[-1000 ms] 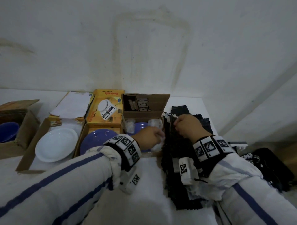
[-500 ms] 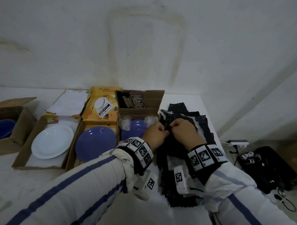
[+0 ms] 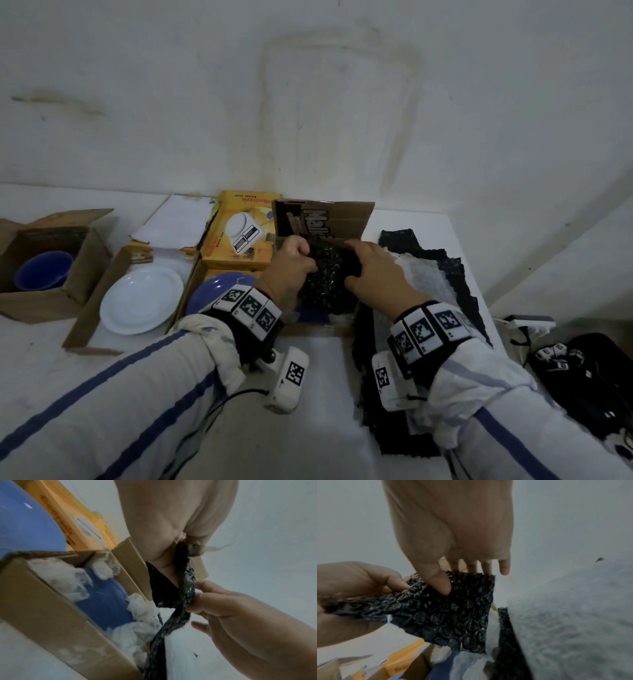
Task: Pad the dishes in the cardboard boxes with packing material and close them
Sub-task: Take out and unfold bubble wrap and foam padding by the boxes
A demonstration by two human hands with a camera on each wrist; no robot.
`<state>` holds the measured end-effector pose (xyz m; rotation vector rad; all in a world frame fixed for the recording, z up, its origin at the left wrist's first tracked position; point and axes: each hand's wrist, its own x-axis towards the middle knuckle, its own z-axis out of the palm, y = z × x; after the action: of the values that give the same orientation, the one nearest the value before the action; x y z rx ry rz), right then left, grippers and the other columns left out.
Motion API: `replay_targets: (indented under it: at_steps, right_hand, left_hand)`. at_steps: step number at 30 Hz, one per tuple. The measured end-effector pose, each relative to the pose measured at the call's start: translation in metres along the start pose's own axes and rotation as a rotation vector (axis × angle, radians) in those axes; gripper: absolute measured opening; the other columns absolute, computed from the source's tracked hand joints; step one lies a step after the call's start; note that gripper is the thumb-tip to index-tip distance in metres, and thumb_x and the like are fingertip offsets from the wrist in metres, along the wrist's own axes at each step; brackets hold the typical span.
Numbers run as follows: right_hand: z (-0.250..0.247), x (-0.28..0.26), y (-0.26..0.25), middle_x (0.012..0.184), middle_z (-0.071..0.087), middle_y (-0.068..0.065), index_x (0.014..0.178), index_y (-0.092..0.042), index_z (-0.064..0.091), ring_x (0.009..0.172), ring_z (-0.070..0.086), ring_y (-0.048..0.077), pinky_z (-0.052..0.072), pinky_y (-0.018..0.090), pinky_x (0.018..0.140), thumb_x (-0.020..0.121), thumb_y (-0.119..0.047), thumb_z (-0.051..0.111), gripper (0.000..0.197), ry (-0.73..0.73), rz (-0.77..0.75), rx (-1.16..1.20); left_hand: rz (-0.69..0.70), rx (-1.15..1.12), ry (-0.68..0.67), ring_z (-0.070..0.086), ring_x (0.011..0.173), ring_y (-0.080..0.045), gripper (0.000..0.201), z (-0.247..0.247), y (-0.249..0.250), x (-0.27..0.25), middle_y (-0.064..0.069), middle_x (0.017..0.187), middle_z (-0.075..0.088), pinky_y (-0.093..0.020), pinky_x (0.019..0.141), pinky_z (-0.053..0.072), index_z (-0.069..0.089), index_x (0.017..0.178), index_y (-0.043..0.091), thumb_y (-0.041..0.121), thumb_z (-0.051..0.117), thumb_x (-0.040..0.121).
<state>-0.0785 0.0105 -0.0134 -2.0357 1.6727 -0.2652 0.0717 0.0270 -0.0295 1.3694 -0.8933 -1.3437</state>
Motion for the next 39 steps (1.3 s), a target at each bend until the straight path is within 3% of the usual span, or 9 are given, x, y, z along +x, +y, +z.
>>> replay_targets:
  at_steps: [13, 16, 19, 23, 27, 30, 33, 36, 39]
  right_hand:
    - [0.039, 0.017, -0.029, 0.133, 0.032, 0.011, 0.130, -0.015, 0.043, 0.117, 0.044, 0.027, 0.035, 0.024, 0.095, 0.086, -0.011, 0.054, 0.045, -0.040, 0.224, 0.277]
    - [0.037, 0.023, -0.030, 0.111, 0.046, 0.008, 0.108, -0.012, 0.048, 0.092, 0.050, 0.021, 0.040, 0.027, 0.076, 0.083, -0.010, 0.054, 0.026, 0.001, 0.337, 0.515]
    - [0.038, 0.030, -0.030, 0.092, 0.053, 0.009, 0.080, -0.016, 0.045, 0.086, 0.052, 0.024, 0.047, 0.038, 0.081, 0.061, -0.003, 0.057, 0.026, -0.036, 0.395, 0.749]
    - [0.038, 0.035, -0.024, 0.102, 0.056, 0.011, 0.071, -0.020, 0.052, 0.089, 0.055, 0.026, 0.042, 0.025, 0.073, 0.075, 0.003, 0.055, 0.023, 0.148, 0.251, 0.413]
    - [0.047, 0.035, -0.020, 0.122, 0.045, 0.008, 0.098, -0.004, 0.065, 0.111, 0.049, 0.022, 0.027, 0.008, 0.085, 0.082, 0.009, 0.048, 0.027, 0.142, 0.084, 0.066]
    - [0.060, 0.033, -0.018, 0.130, 0.043, 0.015, 0.120, -0.003, 0.059, 0.122, 0.042, 0.029, 0.025, 0.016, 0.097, 0.089, 0.004, 0.044, 0.035, 0.023, -0.010, -0.109]
    - [0.069, 0.032, -0.020, 0.113, 0.053, 0.016, 0.112, -0.004, 0.059, 0.115, 0.047, 0.029, 0.026, 0.032, 0.098, 0.093, -0.003, 0.036, 0.030, -0.125, 0.025, -0.190]
    - [0.073, 0.035, -0.021, 0.124, 0.050, 0.013, 0.113, -0.004, 0.059, 0.121, 0.041, 0.031, 0.035, 0.029, 0.092, 0.090, -0.013, 0.042, 0.030, -0.165, 0.056, -0.345]
    - [0.067, 0.036, -0.024, 0.141, 0.034, 0.012, 0.126, -0.010, 0.052, 0.131, 0.026, 0.035, 0.026, 0.044, 0.107, 0.085, -0.029, 0.051, 0.046, -0.093, 0.026, -0.473]
  left_hand:
    - [-0.057, -0.067, -0.085, 0.055, 0.096, -0.010, 0.066, -0.050, -0.009, 0.003, 0.000, 0.109, 0.057, -0.025, 0.069, 0.048, 0.053, 0.113, 0.013, -0.030, 0.025, 0.072]
    - [-0.046, -0.119, -0.079, 0.055, 0.095, -0.012, 0.065, -0.051, -0.003, 0.009, -0.002, 0.110, 0.057, -0.024, 0.066, 0.048, 0.054, 0.109, 0.016, -0.029, 0.024, 0.073]
    - [-0.060, -0.006, -0.082, 0.054, 0.094, -0.011, 0.065, -0.053, -0.004, 0.014, -0.002, 0.111, 0.055, -0.021, 0.065, 0.049, 0.057, 0.111, 0.021, -0.025, 0.026, 0.078]
    - [-0.043, 0.335, -0.088, 0.056, 0.089, -0.015, 0.053, -0.058, -0.016, 0.022, -0.009, 0.121, 0.054, -0.023, 0.071, 0.050, 0.057, 0.123, 0.020, -0.013, 0.040, 0.085]
    - [0.022, 0.827, -0.144, 0.052, 0.116, -0.021, 0.053, -0.059, -0.034, 0.030, -0.005, 0.131, 0.047, -0.032, 0.097, 0.046, 0.053, 0.132, 0.015, -0.003, 0.054, 0.082]
    - [0.024, 1.190, -0.177, 0.049, 0.119, -0.034, 0.052, -0.057, -0.039, 0.032, -0.013, 0.135, 0.039, -0.041, 0.101, 0.044, 0.048, 0.136, 0.019, 0.013, 0.057, 0.085]
    - [0.117, 1.518, -0.212, 0.040, 0.119, -0.033, 0.048, -0.053, -0.037, 0.028, -0.014, 0.130, 0.038, -0.039, 0.099, 0.041, 0.048, 0.134, 0.019, 0.028, 0.057, 0.088]
    - [0.122, 1.604, -0.189, 0.036, 0.119, -0.032, 0.050, -0.050, -0.032, 0.026, -0.013, 0.128, 0.036, -0.039, 0.095, 0.039, 0.048, 0.134, 0.022, 0.037, 0.057, 0.087]
    - [0.104, 1.528, -0.214, 0.031, 0.123, -0.031, 0.056, -0.050, -0.024, 0.028, -0.007, 0.135, 0.031, -0.039, 0.099, 0.032, 0.047, 0.134, 0.024, 0.042, 0.059, 0.082]
